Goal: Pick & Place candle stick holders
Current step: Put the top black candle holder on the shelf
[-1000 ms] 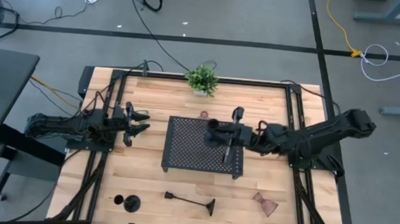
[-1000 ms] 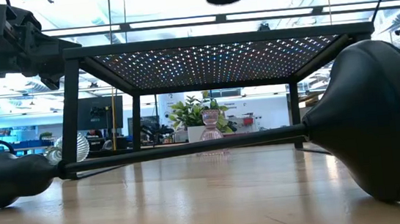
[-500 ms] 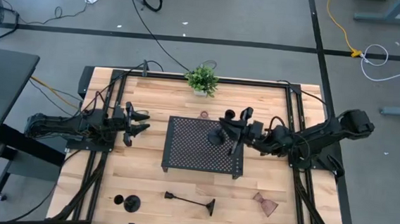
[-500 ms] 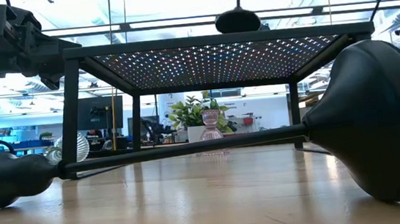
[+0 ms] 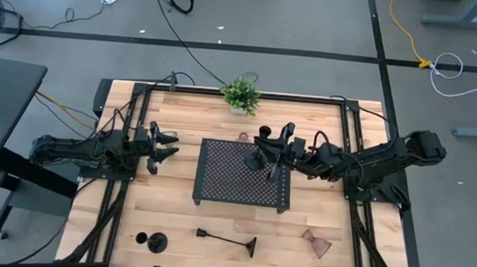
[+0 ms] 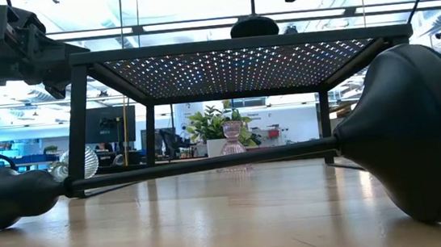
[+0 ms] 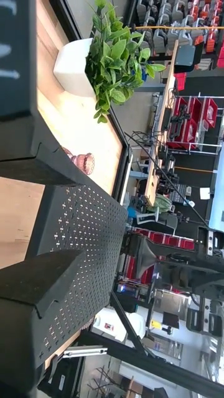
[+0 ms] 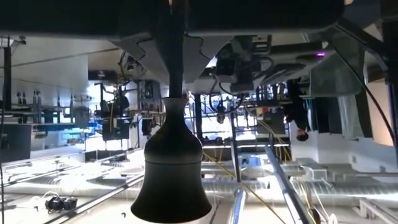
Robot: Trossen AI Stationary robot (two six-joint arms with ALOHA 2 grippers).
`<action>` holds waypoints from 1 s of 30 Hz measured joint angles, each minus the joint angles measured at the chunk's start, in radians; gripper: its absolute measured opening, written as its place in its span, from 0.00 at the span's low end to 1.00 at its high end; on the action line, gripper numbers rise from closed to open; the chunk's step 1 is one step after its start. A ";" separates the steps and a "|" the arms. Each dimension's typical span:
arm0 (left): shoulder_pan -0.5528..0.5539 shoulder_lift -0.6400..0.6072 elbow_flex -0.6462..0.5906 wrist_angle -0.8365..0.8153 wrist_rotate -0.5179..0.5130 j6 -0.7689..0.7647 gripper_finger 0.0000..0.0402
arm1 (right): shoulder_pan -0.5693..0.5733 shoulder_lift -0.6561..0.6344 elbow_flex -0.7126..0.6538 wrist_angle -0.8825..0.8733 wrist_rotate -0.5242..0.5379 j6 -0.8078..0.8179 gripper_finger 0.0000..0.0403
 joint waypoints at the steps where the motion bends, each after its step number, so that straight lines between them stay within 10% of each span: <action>1: 0.000 0.000 0.000 0.000 0.000 0.000 0.45 | -0.005 0.007 0.000 0.005 0.001 0.004 0.00; 30: 0.000 0.000 0.000 0.000 0.000 0.002 0.45 | -0.136 0.245 0.073 0.127 -0.112 0.075 0.00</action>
